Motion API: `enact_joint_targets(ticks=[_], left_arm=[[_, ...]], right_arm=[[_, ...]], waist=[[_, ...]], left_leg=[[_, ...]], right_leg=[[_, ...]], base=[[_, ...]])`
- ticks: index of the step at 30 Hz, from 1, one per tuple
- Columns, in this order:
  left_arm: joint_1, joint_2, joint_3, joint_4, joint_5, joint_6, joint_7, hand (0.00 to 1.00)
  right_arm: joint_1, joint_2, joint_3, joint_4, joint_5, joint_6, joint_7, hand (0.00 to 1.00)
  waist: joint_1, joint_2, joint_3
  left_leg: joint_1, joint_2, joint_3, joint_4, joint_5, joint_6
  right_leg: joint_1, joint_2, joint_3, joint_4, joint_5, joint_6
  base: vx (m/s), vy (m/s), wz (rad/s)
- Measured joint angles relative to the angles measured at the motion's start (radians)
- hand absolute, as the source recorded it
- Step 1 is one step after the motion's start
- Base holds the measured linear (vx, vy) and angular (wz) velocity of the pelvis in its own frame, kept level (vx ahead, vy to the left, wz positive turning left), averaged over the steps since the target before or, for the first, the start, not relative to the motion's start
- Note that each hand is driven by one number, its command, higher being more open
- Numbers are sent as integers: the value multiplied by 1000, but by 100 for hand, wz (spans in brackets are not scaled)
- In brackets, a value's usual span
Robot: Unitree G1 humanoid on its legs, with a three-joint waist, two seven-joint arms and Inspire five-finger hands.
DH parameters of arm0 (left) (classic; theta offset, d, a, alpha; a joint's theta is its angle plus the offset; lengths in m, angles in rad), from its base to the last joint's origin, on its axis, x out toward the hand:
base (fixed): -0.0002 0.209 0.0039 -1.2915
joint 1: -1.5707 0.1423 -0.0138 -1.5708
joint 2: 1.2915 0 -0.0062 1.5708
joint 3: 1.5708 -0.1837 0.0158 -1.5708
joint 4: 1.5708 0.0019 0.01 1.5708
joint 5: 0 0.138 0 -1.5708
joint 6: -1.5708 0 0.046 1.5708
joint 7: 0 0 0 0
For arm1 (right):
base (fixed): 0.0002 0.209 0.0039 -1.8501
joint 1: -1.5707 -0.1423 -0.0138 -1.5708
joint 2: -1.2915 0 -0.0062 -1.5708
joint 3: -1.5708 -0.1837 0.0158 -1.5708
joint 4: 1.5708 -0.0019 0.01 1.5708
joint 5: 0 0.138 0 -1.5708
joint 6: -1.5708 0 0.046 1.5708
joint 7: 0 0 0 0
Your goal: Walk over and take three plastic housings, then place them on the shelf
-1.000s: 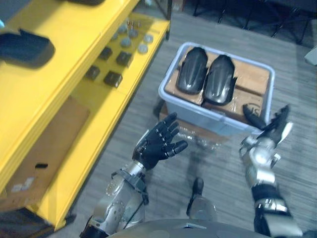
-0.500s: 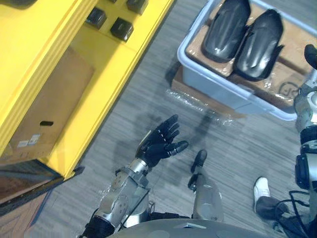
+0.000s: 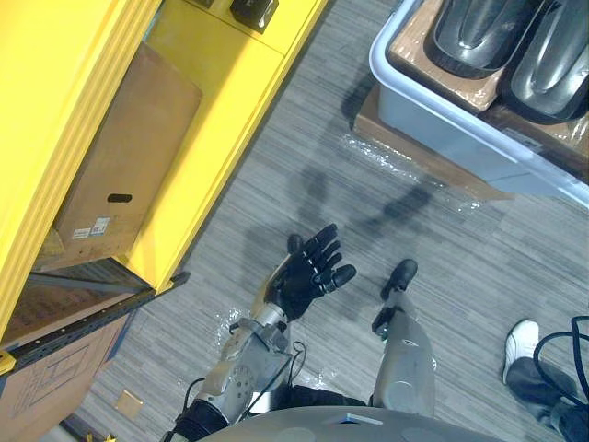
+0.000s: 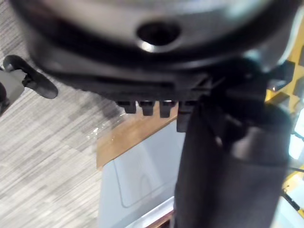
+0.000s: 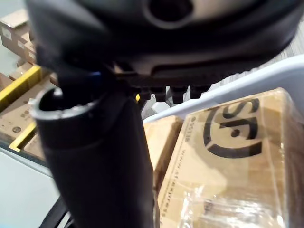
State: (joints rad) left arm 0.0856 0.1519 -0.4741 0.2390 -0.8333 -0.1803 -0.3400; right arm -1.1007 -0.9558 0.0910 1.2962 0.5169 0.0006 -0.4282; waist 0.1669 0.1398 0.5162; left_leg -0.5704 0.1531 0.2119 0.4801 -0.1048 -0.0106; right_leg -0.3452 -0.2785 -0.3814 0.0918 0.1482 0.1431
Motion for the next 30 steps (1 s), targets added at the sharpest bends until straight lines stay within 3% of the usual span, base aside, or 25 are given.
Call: enact_joint_targets(ticks=[6,9,22,26,30], left_arm=[[-10,-8,7,15,-24,-17,-3,100],[-10,-7,13,15,-20,-18,-4,100],[0,1,48,16,16,-21,-43,100],[40,18,96,-46,20,-20,-45,100],[73,27,120,-70,25,-20,-45,100]], right_arm=[[-11,-51,43,18,-46,79,108,100],[-11,-66,44,41,-66,82,160,100],[-15,-68,57,44,-89,95,178,100],[-17,-68,57,-102,-90,22,73,100],[-17,-68,56,-353,-185,-113,-59,100]], waist=[[20,14,5],[21,14,5],[19,8,9],[1,-26,22],[-15,-75,24]], left_leg=[[-14,-2,-15,-15,19,-4],[-13,-2,-25,-28,30,-7],[43,15,-38,-87,74,-21],[100,20,-30,-129,91,-31],[156,34,-9,-170,106,-45]], right_leg=[[-20,-1,-14,22,-9,-13],[-20,-1,-31,34,-17,-22],[12,16,-52,48,-32,-46],[48,24,-51,43,-37,-52],[69,38,-42,42,-39,-56]], base=[[-29,-49,5],[-31,-51,11],[-33,-46,2],[-13,-41,-5],[-2,-38,-16]])
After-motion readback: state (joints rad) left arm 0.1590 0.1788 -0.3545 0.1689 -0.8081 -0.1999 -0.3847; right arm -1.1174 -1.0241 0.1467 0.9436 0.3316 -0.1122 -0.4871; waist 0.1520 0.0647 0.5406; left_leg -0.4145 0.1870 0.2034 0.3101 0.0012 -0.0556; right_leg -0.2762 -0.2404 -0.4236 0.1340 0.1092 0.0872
